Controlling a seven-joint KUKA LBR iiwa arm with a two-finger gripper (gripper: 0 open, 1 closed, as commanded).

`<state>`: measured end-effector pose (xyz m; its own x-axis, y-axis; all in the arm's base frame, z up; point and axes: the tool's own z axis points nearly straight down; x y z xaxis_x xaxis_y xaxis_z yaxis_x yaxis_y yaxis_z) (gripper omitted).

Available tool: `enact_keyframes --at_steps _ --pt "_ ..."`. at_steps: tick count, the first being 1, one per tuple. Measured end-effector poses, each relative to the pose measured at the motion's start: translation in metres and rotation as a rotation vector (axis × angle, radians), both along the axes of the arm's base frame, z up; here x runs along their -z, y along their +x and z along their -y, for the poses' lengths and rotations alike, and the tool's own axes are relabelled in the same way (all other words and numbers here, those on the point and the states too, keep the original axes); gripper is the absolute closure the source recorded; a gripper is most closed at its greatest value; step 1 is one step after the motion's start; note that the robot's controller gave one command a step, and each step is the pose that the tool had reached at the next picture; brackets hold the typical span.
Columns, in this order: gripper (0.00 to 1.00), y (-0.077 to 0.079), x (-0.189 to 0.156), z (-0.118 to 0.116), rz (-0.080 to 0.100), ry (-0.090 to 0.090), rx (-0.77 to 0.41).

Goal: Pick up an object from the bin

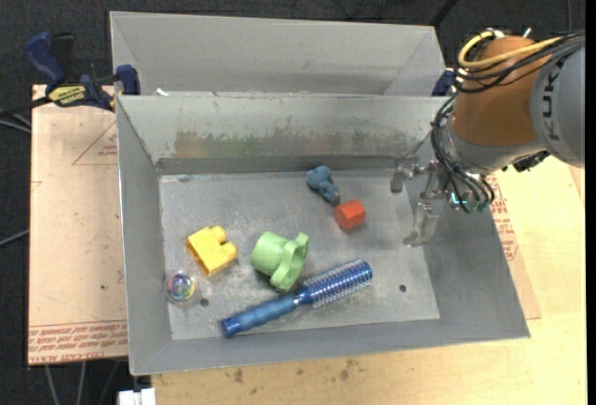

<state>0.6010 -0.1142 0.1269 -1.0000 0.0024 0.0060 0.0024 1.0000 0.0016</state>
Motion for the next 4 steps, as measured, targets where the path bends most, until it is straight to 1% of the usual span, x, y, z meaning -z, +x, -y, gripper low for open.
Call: enact_keyframes --at_steps 1,2,3,4 --pt "0.0 -0.035 0.055 -0.069 0.002 0.004 -0.277" --pt "0.0 -0.06 0.057 -0.138 0.007 0.003 -0.476" --pt "0.0 -0.066 0.02 -0.122 0.01 0.0 -0.621" --pt "0.0 -0.111 0.056 -0.149 0.021 -0.001 -0.627"
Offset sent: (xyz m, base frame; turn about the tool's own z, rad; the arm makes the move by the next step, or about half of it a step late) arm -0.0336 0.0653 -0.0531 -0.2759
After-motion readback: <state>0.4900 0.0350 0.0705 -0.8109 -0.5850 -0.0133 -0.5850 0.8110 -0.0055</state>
